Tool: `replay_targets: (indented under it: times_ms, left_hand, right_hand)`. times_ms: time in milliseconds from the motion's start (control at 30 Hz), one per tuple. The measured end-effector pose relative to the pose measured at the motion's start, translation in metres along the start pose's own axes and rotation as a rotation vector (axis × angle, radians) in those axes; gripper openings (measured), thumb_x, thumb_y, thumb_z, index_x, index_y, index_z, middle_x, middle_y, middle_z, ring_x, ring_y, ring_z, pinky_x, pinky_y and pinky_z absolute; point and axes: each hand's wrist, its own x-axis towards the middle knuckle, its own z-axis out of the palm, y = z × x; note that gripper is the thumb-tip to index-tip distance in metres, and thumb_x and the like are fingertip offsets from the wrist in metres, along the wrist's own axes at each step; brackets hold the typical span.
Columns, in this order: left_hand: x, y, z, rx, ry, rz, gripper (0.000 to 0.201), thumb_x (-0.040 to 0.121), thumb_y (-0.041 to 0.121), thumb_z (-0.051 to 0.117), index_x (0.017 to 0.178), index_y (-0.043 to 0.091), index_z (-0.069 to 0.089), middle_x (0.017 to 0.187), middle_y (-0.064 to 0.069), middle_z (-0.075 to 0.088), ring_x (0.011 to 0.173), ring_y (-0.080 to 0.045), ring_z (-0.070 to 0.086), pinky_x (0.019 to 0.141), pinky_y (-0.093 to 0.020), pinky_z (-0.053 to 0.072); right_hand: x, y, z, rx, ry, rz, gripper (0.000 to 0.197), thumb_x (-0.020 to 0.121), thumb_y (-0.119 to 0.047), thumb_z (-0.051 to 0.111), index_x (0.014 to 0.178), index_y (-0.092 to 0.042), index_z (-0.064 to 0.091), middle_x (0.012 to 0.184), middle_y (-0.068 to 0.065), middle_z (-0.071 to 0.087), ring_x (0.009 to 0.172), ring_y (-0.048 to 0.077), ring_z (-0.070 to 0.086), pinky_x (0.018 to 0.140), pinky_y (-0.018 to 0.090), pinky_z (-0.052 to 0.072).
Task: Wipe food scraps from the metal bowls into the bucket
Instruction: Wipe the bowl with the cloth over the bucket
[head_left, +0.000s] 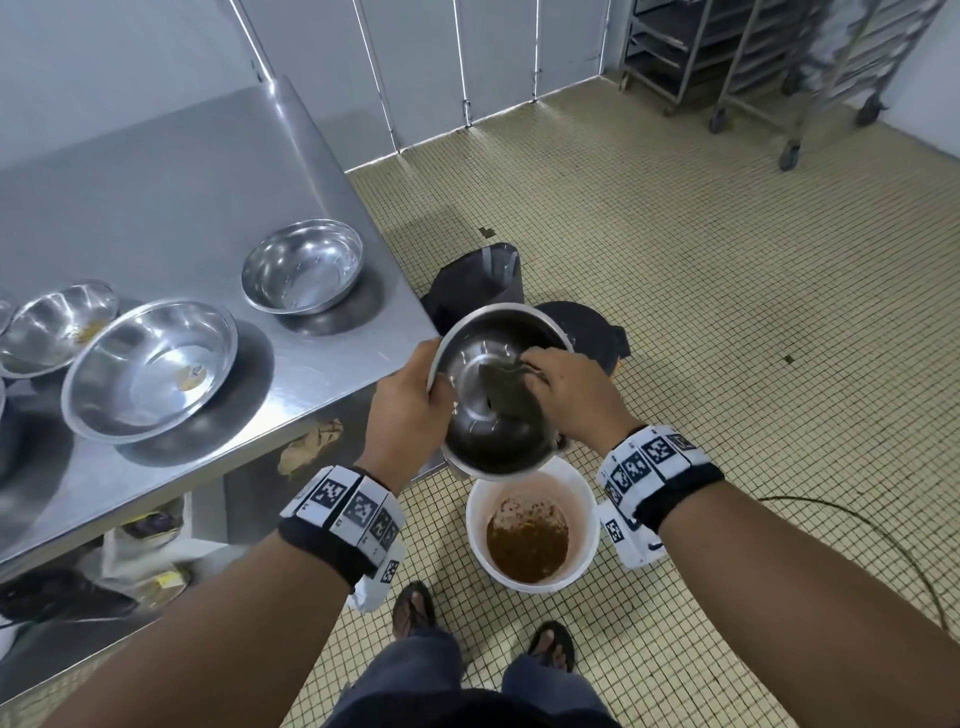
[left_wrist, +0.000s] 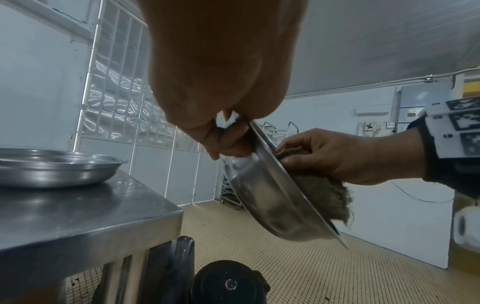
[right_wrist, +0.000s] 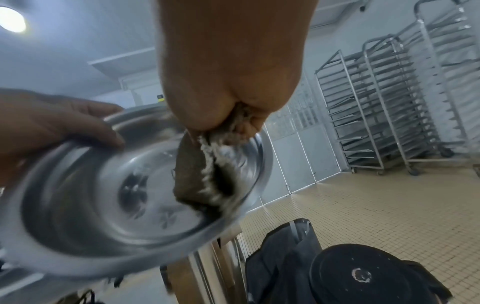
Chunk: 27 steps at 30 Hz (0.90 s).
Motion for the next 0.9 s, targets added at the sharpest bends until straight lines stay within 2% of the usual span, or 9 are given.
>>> replay_targets:
  times_ms: [167,333,433,533,600,700,800,867,900]
  left_hand:
    - [0.003,-0.003,-0.004,-0.047,-0.014,-0.005,0.033,0.104,0.018,0.050,0.134,0.029,0.058,0.088,0.011,0.067,0.079,-0.007,0.068,0.070,-0.026,0.057]
    - [0.004,0.006,-0.012,-0.097,-0.053,-0.004,0.033,0.102,0.017,0.052,0.127,0.036,0.061,0.092,0.016,0.069,0.085,-0.003,0.065,0.074,-0.028,0.053]
    - [0.003,0.013,-0.020,-0.128,-0.067,-0.012,0.036,0.099,0.015,0.053,0.119,0.044,0.062,0.091,0.010,0.073,0.086,-0.013,0.069,0.076,-0.038,0.059]
    - [0.002,0.016,-0.028,-0.154,-0.086,0.017,0.037,0.098,0.014,0.053,0.119,0.043,0.063,0.093,0.009,0.074,0.085,-0.016,0.070,0.077,-0.043,0.060]
    - [0.002,0.017,-0.032,-0.180,-0.084,0.036,0.039,0.097,0.013,0.053,0.123,0.040,0.064,0.095,0.009,0.074,0.085,-0.013,0.071,0.077,-0.041,0.060]
    - [0.003,0.016,-0.035,-0.220,-0.073,0.054,0.042,0.097,0.009,0.054,0.124,0.040,0.064,0.099,0.011,0.075,0.088,-0.006,0.070,0.077,-0.031,0.057]
    - [0.008,0.013,-0.038,-0.265,-0.087,0.085,0.044,0.095,0.008,0.054,0.122,0.040,0.066,0.101,0.011,0.075,0.092,-0.007,0.070,0.081,-0.031,0.057]
    - [0.011,0.012,-0.042,-0.256,-0.104,0.128,0.046,0.096,0.006,0.054,0.116,0.045,0.065,0.098,0.013,0.074,0.090,-0.006,0.069,0.079,-0.027,0.055]
    - [0.013,0.013,-0.044,-0.249,-0.110,0.155,0.047,0.096,0.006,0.053,0.113,0.048,0.063,0.095,0.015,0.073,0.089,-0.005,0.068,0.077,-0.024,0.053]
  right_hand:
    - [0.006,-0.005,-0.024,0.051,0.106,-0.184,0.022,0.104,-0.034,0.050,0.115,-0.027,0.068,0.103,-0.010,0.069,0.089,0.012,0.064,0.077,0.037,0.057]
    - [0.018,-0.002,-0.052,0.007,0.320,-0.134,0.026,0.104,-0.029,0.049,0.122,-0.024,0.067,0.107,-0.008,0.067,0.089,0.009,0.060,0.080,0.031,0.054]
    - [0.022,-0.003,-0.066,-0.066,0.338,-0.140,0.028,0.105,-0.031,0.051,0.127,-0.021,0.065,0.113,-0.005,0.067,0.091,0.010,0.062,0.080,0.032,0.058]
    - [0.026,-0.009,-0.075,-0.090,0.376,-0.131,0.028,0.105,-0.032,0.053,0.129,-0.021,0.056,0.113,0.000,0.065,0.087,0.013,0.062,0.071,0.032,0.058]
    - [0.024,-0.014,-0.078,-0.124,0.411,-0.140,0.023,0.104,-0.030,0.054,0.125,-0.019,0.056,0.118,0.002,0.060,0.090,0.012,0.058,0.070,0.031,0.057]
    - [0.020,-0.013,-0.075,-0.170,0.395,-0.201,0.022,0.103,-0.031,0.055,0.117,-0.015,0.062,0.135,0.004,0.053,0.110,0.017,0.055,0.088,0.033,0.054]
    - [0.021,-0.012,-0.073,-0.192,0.330,-0.204,0.037,0.097,-0.041,0.063,0.118,-0.011,0.059,0.145,0.008,0.047,0.124,0.024,0.051,0.099,0.036,0.045]
    - [0.020,-0.016,-0.075,-0.183,0.274,-0.150,0.038,0.095,-0.041,0.067,0.119,-0.013,0.055,0.132,0.004,0.054,0.112,0.018,0.057,0.094,0.034,0.051]
    - [0.019,-0.019,-0.076,-0.162,0.247,-0.111,0.035,0.095,-0.039,0.067,0.117,-0.016,0.053,0.116,-0.001,0.059,0.096,0.015,0.061,0.083,0.035,0.058]
